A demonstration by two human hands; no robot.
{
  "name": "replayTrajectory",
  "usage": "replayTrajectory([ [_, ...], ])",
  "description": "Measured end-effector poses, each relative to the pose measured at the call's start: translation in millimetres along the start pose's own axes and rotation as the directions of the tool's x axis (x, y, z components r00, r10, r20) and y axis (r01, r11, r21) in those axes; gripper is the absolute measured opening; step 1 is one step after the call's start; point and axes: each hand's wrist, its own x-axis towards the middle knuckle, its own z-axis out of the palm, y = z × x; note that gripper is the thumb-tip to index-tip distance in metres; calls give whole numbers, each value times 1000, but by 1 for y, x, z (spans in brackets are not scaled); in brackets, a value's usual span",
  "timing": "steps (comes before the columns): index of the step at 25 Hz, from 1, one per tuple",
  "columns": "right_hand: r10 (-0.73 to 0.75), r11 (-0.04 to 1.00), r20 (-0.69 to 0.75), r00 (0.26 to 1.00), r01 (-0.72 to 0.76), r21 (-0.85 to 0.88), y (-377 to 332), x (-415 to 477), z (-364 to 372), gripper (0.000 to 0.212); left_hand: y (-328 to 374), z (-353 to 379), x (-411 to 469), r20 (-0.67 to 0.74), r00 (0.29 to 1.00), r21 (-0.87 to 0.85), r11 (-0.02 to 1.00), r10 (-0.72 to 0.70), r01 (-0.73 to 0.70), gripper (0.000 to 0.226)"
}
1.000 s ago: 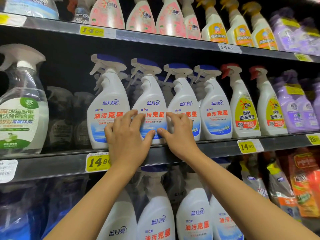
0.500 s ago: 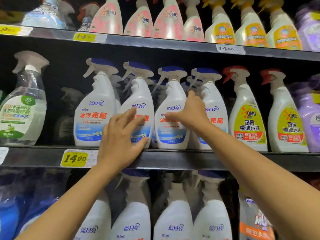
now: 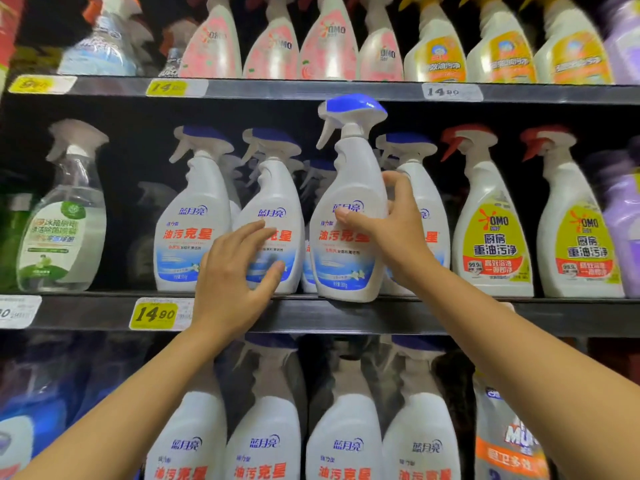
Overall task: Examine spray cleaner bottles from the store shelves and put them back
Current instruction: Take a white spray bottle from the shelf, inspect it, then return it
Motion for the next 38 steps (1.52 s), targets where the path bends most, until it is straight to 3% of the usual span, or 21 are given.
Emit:
replayTrajectory([
  [2,-38,996,26,999,35,86,-12,-12,-8,60,24,-6,-4,41,991,-349,928,-124,130,51],
  [4,-11,977,60,998,-2,214,-25,-28,-12,57,53,-11,-11,228,949,-662,680,-219,316,65],
  [7,111,914,124,986,-151,376,-34,-66,-15,55,81,-13,-37,454,877,-783,399,-156,477,80],
  [9,169,879,187,968,-234,415,-32,-102,-18,58,93,-20,-69,495,857,-790,336,-144,513,80],
  [12,261,859,242,934,-340,383,-24,-153,-23,61,103,-31,-127,527,817,-767,283,-234,576,80],
  [15,359,827,272,893,-439,351,-8,-201,-22,61,113,-40,-180,572,749,-703,272,-333,658,84],
  [21,544,693,314,778,-627,356,9,-267,-24,63,129,-50,-246,670,616,-621,143,-415,771,78],
  [28,662,562,335,670,-740,370,24,-336,-31,62,142,-65,-304,761,489,-523,44,-425,851,73],
  [33,704,520,359,613,-789,328,30,-393,-33,50,156,-79,-350,812,380,-429,-13,-442,903,69],
  [35,724,486,367,584,-809,330,31,-409,-34,50,160,-85,-365,835,313,-389,-84,-452,917,70],
  [38,739,456,387,552,-832,315,31,-423,-37,53,163,-90,-380,852,274,-359,-115,-446,926,64],
])
